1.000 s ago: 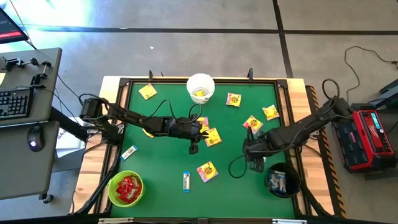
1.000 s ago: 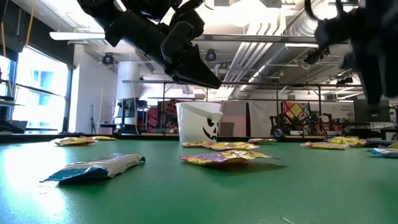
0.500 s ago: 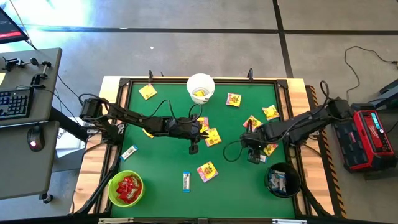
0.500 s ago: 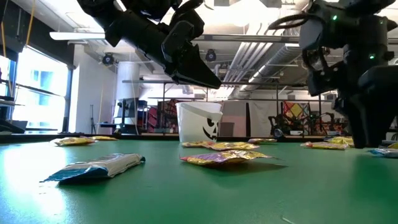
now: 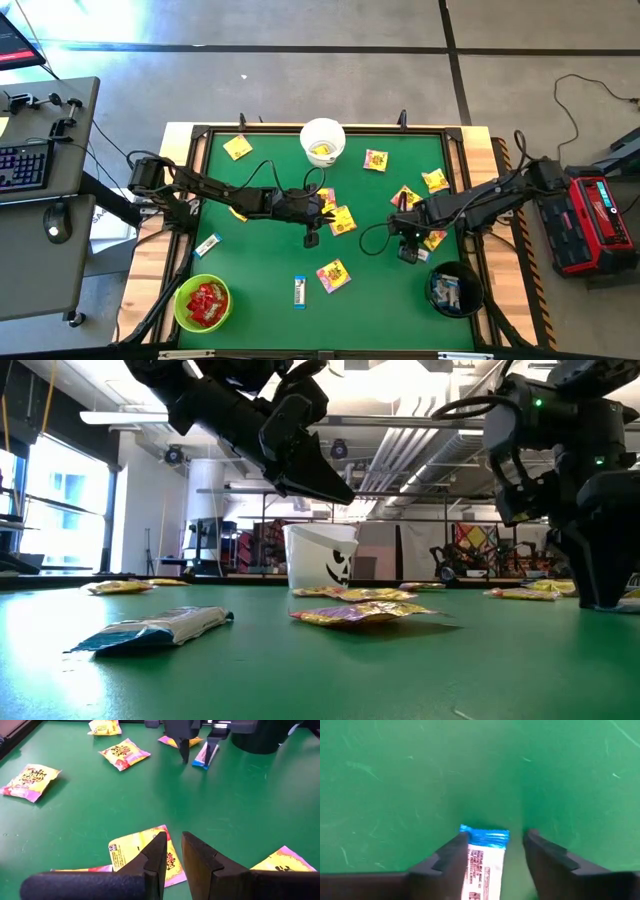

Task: Sort candy by brand, put in halloween buckets
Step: Put the white candy into the black bucket

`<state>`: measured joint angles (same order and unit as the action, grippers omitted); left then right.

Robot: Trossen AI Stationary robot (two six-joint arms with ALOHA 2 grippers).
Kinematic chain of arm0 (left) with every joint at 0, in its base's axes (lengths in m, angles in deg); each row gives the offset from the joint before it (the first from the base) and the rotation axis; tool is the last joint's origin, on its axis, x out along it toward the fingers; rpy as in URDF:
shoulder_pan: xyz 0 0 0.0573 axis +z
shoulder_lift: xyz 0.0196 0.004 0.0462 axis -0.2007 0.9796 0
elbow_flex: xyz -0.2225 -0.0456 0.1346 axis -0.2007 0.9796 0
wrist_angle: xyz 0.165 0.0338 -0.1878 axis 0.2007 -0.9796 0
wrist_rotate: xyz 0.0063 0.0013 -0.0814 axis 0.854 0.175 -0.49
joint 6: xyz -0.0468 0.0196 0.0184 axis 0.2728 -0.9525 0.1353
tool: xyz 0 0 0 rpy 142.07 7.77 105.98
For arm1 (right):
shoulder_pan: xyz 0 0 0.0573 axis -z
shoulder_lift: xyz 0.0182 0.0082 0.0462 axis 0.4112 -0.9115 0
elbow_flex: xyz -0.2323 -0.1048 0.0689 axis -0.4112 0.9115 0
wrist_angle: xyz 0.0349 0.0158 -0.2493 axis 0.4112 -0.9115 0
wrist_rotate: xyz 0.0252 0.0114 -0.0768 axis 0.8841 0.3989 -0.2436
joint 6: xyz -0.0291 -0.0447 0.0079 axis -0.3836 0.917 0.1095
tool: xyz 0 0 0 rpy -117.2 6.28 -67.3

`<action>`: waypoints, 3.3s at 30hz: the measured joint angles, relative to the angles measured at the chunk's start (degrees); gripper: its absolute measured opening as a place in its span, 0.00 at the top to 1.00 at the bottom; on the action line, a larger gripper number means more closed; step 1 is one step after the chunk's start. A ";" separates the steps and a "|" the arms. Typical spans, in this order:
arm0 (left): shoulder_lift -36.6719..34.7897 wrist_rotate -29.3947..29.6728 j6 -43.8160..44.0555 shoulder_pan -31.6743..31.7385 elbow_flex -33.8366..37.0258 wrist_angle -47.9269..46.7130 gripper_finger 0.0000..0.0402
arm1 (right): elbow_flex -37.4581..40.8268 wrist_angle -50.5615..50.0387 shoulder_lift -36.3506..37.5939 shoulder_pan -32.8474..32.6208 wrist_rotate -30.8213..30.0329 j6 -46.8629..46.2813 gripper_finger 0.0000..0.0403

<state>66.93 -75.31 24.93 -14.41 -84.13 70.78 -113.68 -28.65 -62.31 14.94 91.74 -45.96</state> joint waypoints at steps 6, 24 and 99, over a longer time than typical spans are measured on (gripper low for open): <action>0.00 0.00 0.41 0.00 0.00 -0.16 0.88 | 0.12 -0.61 -0.08 0.00 -0.01 0.92 0.84; 0.01 0.00 0.31 0.00 0.00 -0.18 0.88 | -12.08 -8.84 -0.16 -5.54 -8.64 1.07 1.00; -0.02 0.00 -0.18 0.00 0.00 -1.51 0.88 | -10.23 -1.55 -7.55 0.94 0.41 13.98 1.00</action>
<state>66.92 -75.31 24.75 -14.41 -84.13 69.27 -123.91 -30.20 -69.86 15.88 92.15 -31.98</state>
